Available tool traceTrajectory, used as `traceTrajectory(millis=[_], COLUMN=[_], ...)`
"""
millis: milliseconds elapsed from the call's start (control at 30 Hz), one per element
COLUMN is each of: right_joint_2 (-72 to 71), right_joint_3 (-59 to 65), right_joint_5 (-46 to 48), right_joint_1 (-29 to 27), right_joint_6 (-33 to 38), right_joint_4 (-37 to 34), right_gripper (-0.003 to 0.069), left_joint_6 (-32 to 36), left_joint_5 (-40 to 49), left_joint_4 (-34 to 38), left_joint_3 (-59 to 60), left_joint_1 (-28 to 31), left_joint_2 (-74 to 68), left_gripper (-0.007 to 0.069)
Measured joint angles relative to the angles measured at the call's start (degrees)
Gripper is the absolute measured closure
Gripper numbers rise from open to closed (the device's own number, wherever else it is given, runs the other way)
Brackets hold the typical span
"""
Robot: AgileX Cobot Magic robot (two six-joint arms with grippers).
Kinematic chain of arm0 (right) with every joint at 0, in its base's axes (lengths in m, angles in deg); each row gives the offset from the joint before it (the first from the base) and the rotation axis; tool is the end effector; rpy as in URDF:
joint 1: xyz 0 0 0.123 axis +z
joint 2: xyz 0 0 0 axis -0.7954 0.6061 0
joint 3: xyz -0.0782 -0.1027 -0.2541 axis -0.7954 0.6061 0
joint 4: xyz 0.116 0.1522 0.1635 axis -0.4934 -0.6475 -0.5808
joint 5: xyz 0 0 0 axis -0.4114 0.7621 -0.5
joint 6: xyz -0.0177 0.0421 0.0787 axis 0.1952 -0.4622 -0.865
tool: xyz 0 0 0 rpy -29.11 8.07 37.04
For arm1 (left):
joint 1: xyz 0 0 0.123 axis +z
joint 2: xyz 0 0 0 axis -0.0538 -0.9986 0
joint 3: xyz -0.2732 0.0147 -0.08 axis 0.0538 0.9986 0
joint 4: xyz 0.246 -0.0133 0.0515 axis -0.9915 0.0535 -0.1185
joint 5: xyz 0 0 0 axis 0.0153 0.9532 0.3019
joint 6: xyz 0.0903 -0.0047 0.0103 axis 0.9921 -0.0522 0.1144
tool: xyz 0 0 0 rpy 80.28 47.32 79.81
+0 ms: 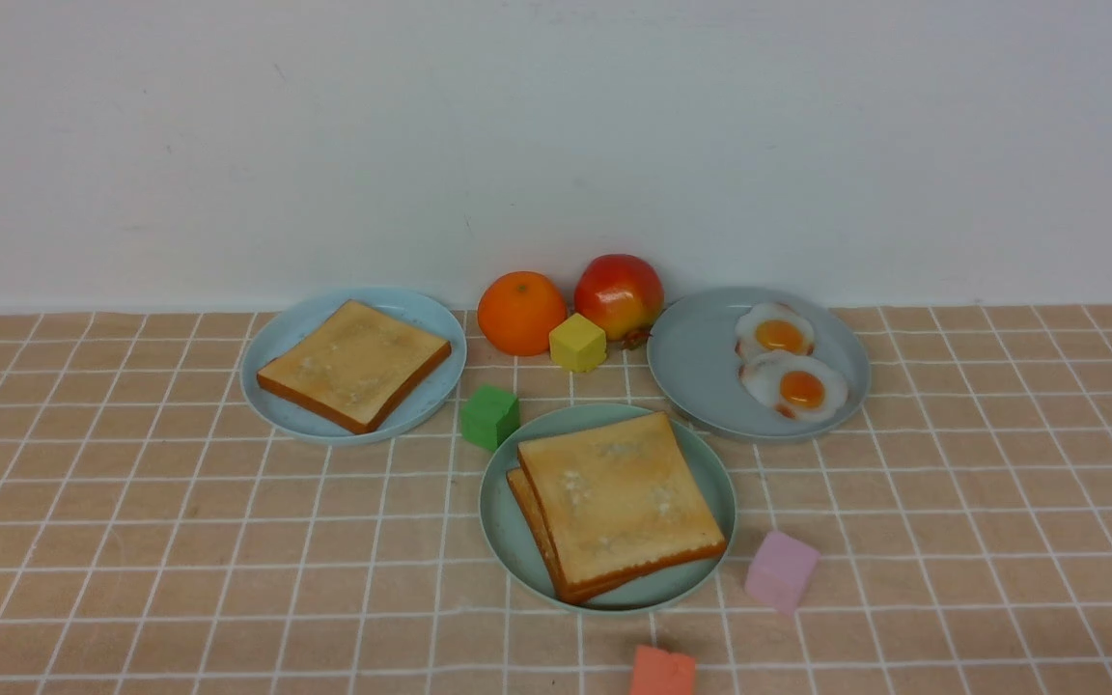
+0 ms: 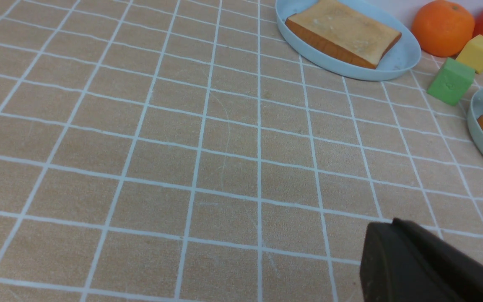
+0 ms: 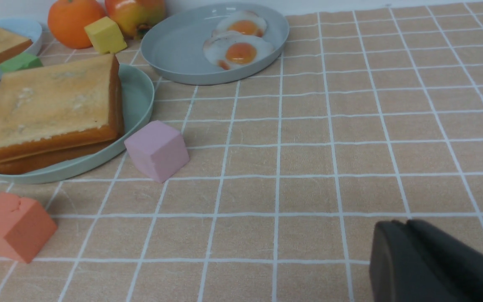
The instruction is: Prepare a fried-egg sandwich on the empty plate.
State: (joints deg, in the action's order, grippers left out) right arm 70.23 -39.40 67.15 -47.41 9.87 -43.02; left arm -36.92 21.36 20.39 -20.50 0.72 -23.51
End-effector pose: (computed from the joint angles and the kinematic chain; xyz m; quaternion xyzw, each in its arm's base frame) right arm 0.0517 0.0078 0.1738 -0.0021 0.8051 0.0737 0.5885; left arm 0.0524 -0.0038 0.1694 -0.0828 0.8037 -0.0951 0.5816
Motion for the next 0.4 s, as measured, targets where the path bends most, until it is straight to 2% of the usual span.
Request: traceTrajectory(millis=[400], right_joint_2=[0.0], right_joint_3=[0.0], right_joint_5=[0.0], right_joint_1=[0.0], right_joint_6=[0.0], right_joint_4=[0.0], right_gripper=[0.0593], left_joint_6=[0.0], left_joint_5=[0.0], left_joint_4=[-0.05], left_joint_3=[0.0], left_joint_1=[0.0], left_joint_2=[0.0], left_gripper=[0.0626])
